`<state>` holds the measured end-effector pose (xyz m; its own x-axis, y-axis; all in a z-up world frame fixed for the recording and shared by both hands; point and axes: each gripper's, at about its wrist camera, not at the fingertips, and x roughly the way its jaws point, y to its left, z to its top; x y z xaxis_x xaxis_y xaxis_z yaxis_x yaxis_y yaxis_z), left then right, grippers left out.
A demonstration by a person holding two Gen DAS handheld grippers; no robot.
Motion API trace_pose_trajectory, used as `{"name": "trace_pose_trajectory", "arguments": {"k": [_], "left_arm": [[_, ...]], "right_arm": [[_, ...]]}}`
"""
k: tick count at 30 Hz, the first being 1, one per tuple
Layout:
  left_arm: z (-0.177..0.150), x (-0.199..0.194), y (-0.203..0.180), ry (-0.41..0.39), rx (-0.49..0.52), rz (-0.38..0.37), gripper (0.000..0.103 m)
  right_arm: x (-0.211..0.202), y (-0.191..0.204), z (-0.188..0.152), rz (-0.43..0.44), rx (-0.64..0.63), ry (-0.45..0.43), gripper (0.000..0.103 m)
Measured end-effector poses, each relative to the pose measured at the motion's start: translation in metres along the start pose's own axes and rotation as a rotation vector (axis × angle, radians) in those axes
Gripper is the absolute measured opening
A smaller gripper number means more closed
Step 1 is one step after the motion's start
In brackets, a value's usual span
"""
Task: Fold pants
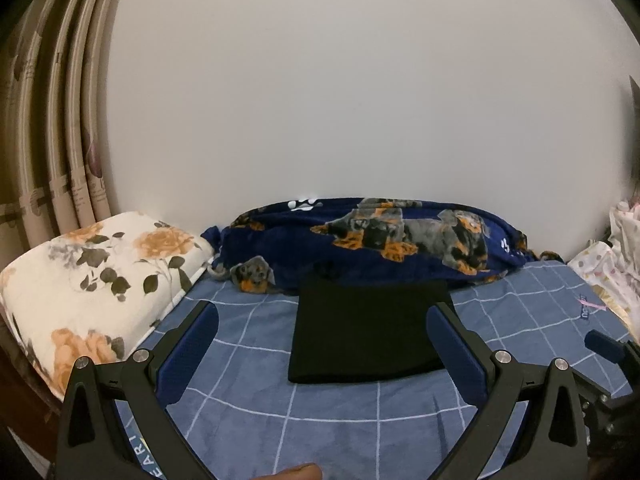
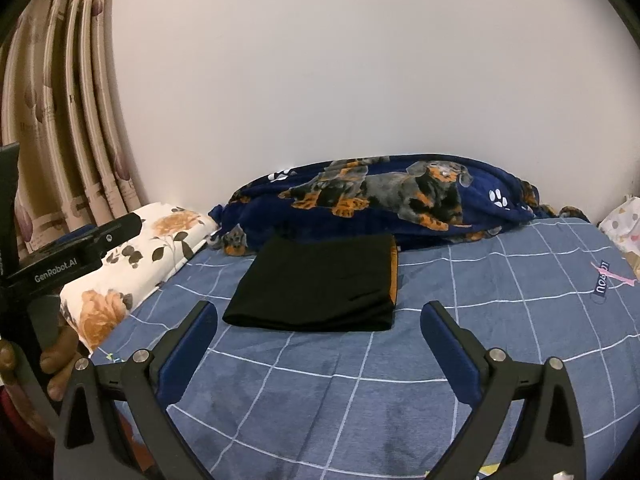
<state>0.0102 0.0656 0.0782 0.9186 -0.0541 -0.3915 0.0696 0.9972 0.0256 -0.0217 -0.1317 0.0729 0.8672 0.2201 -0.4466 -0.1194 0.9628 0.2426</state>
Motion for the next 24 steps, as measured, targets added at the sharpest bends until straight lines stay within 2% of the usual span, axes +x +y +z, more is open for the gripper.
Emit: {"name": "trace_pose_trajectory", "arguments": {"k": [24], "left_arm": [[-0.008, 0.013, -0.001, 0.049, 0.005, -0.030, 0.103]], "right_arm": [[0.011, -0.007, -0.002, -0.011, 0.006, 0.045, 0.102]]}}
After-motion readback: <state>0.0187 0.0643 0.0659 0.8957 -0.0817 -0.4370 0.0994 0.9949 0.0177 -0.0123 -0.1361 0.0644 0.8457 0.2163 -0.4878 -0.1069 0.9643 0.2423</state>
